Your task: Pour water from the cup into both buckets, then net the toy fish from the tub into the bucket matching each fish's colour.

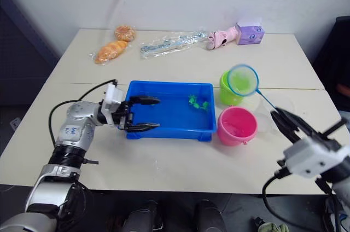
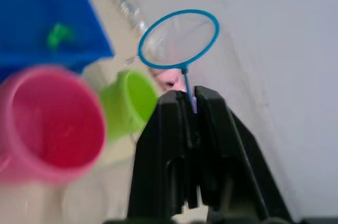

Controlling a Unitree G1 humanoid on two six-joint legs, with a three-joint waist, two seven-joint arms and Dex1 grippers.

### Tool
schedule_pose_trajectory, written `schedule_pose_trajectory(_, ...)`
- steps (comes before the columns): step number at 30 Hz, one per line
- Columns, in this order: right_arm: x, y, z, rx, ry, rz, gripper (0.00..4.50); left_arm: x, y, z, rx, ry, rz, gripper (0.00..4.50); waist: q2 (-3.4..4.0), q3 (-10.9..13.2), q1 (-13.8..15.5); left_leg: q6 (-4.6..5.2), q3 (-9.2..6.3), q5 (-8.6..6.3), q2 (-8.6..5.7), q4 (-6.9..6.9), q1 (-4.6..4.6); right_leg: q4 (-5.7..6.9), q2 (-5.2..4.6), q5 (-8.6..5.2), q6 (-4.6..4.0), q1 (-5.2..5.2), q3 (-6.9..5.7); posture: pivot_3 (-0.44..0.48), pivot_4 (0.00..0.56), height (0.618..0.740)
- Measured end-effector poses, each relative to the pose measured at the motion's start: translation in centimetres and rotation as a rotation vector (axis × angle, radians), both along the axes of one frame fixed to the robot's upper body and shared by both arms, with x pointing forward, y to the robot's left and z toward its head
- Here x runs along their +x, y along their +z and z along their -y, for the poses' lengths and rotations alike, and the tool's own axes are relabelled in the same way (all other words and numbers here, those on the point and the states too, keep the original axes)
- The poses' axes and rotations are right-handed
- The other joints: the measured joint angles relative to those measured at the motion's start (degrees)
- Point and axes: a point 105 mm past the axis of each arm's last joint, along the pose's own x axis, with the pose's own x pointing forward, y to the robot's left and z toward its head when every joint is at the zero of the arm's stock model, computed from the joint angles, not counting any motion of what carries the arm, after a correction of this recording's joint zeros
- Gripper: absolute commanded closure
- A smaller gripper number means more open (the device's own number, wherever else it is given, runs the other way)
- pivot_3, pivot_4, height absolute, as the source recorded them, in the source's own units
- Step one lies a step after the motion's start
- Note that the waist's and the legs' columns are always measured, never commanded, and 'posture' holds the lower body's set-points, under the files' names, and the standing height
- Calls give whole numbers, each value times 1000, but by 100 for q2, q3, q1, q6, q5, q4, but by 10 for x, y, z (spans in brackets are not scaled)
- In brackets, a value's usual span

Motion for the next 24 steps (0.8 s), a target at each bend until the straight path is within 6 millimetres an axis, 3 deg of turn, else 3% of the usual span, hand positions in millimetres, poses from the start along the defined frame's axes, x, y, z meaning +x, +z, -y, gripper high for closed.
schedule_pose_trajectory(2,21,3,-32,112,155,-146,4500,-3,-1,-29,13,86,-19,135,2,0,-5,2,-2,-1,1,-4,8,0,-3,-3,-7,5,0,0,150,740)
schedule_pose_trajectory(4,31,-6,-54,147,236,-271,4500,-6,-1,-45,12,135,-18,135,1,1,23,3,-7,-2,0,-5,-2,-1,-5,-5,-10,-3,-4,0,150,740)
schedule_pose_trajectory(8,53,-28,-100,79,348,-456,4500,-17,-9,-82,61,260,-25,135,-1,1,9,13,-6,-8,-6,11,-28,3,-21,-3,-12,-25,-6,0,150,740)
schedule_pose_trajectory(11,67,-40,-122,69,377,-521,4500,-21,-9,-96,87,309,-24,135,-1,2,40,27,-13,-17,-14,31,-42,14,-32,-3,-12,-28,-18,0,150,740)
schedule_pose_trajectory(17,91,-58,-153,-66,405,-594,4500,-30,-11,-124,167,394,-37,135,-1,1,-2,42,-4,-29,-27,38,-43,15,-52,-2,-9,-29,-18,0,150,740)
schedule_pose_trajectory(24,111,-79,-167,-216,390,-658,4500,-40,-23,-134,204,425,-84,135,-1,2,-10,39,-1,-32,-27,38,-44,20,-52,-2,-10,-36,-20,0,150,740)
